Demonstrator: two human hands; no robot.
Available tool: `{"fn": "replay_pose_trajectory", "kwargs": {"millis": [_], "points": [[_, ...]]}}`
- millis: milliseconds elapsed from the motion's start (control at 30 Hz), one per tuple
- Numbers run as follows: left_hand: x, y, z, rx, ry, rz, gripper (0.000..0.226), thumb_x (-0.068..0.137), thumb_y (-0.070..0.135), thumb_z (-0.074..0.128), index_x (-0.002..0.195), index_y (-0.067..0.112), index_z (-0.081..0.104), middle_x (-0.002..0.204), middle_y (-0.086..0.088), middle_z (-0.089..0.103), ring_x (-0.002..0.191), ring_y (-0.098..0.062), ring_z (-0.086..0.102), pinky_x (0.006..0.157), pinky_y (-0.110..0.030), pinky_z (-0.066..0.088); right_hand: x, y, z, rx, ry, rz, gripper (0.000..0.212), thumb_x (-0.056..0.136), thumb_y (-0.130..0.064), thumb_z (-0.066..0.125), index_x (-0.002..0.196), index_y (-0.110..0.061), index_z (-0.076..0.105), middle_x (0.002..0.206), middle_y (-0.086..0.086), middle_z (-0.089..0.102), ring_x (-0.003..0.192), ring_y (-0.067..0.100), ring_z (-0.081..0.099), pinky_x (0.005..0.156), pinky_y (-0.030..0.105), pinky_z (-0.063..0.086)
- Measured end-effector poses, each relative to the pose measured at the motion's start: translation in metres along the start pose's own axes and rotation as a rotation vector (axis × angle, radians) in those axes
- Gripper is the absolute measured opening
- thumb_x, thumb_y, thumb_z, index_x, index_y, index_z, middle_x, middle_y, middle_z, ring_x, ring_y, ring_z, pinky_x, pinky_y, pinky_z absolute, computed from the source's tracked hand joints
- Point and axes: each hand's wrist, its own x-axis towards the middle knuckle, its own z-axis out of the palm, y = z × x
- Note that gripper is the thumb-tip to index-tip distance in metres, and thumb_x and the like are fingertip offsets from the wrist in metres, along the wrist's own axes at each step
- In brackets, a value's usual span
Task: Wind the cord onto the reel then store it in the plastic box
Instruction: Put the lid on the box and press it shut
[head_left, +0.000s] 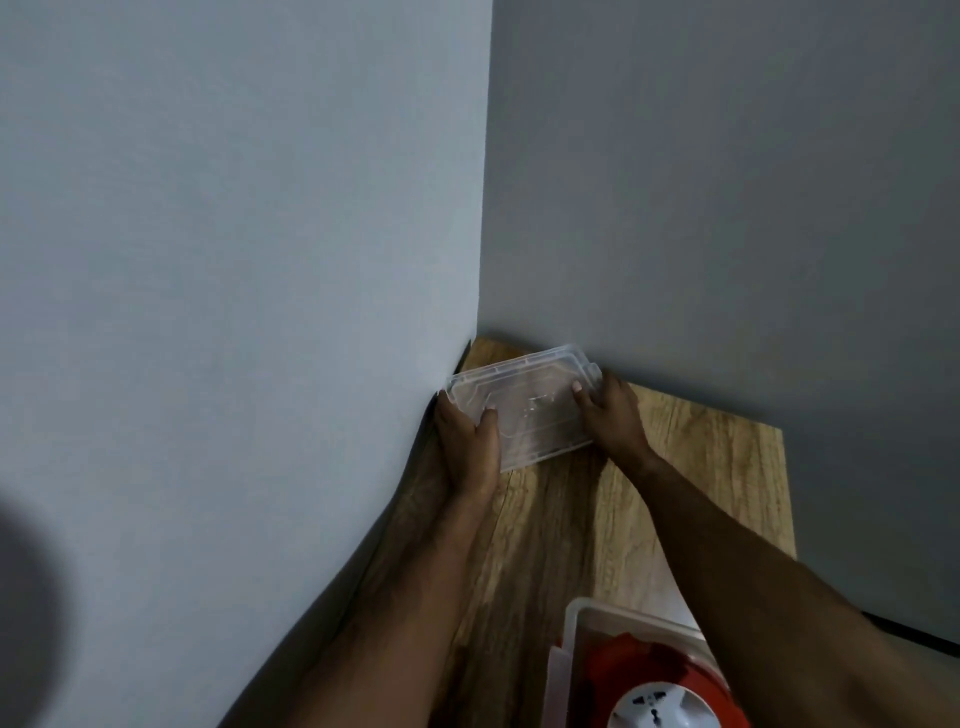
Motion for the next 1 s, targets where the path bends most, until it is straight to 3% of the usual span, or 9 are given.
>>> {"fn": "replay_pose_trajectory", "kwargs": {"millis": [200,400,533,667,833,900,1000], "points": [[-0.022,0.02,-0.013,0.008,-0.065,0.067,0.065,0.1,0.013,0.065,0.158,0.01,0.035,0.155,-0.013,0.05,0.141,-0.031,0.051,0.115,-0.049,0.047,-0.028,-0.013,-0.026,0.044,0.087,-0.027,0.049,0.1,-0.035,0.057,0.135,-0.002,0.053,0.132,0.019,0.06,0.123,0.033,0.056,0.102,0.05,0.046],[-0.067,0.043,-0.033,0.003,-0.12,0.068,0.069,0.103,0.019,0.062,0.162,0.011,0.026,0.162,-0.012,0.041,0.146,-0.033,0.046,0.117,-0.048,0.046,-0.076,-0.039,-0.058,0.074,0.186,-0.079,0.042,0.101,-0.034,0.056,0.131,-0.004,0.055,0.126,0.015,0.063,0.116,0.03,0.059,0.097,0.051,0.05],[-0.102,0.057,-0.055,-0.027,-0.139,0.113,0.062,0.101,0.012,0.062,0.157,0.011,0.035,0.156,-0.013,0.048,0.141,-0.032,0.05,0.114,-0.044,0.048,-0.117,-0.057,-0.079,0.138,0.229,-0.133,0.037,0.101,-0.032,0.057,0.13,-0.009,0.056,0.122,0.008,0.064,0.112,0.023,0.062,0.091,0.051,0.054],[-0.134,0.061,-0.076,-0.028,-0.168,0.16,0.058,0.1,0.005,0.058,0.155,0.011,0.04,0.151,-0.012,0.054,0.136,-0.03,0.054,0.107,-0.036,0.05,-0.158,-0.065,-0.096,0.227,0.22,-0.179,0.034,0.102,-0.034,0.056,0.13,-0.015,0.055,0.118,0.004,0.065,0.104,0.016,0.067,0.079,0.042,0.062],[-0.164,0.062,-0.099,-0.063,-0.213,0.236,0.049,0.1,-0.003,0.051,0.145,0.015,0.05,0.139,-0.009,0.063,0.123,-0.024,0.062,0.096,-0.037,0.057,-0.198,-0.062,-0.111,0.184,0.251,-0.142,0.026,0.104,-0.022,0.05,0.127,-0.011,0.056,0.114,0.006,0.063,0.103,0.022,0.064,0.08,0.042,0.058],[-0.172,0.06,-0.107,-0.087,-0.261,0.271,0.043,0.102,0.003,0.054,0.141,0.021,0.056,0.131,-0.003,0.069,0.119,-0.021,0.068,0.095,-0.041,0.061,-0.215,-0.059,-0.118,0.177,0.272,-0.154,0.02,0.103,-0.012,0.048,0.12,-0.015,0.056,0.108,-0.004,0.062,0.1,0.014,0.061,0.081,0.032,0.055],[-0.18,0.056,-0.12,-0.086,-0.309,0.329,0.025,0.103,0.015,0.061,0.124,0.026,0.067,0.113,0.003,0.076,0.104,-0.016,0.074,0.086,-0.041,0.065,-0.246,-0.055,-0.129,0.169,0.308,-0.2,0.034,0.101,-0.003,0.047,0.13,-0.022,0.05,0.12,-0.021,0.054,0.108,-0.009,0.052,0.09,0.008,0.042]]}}
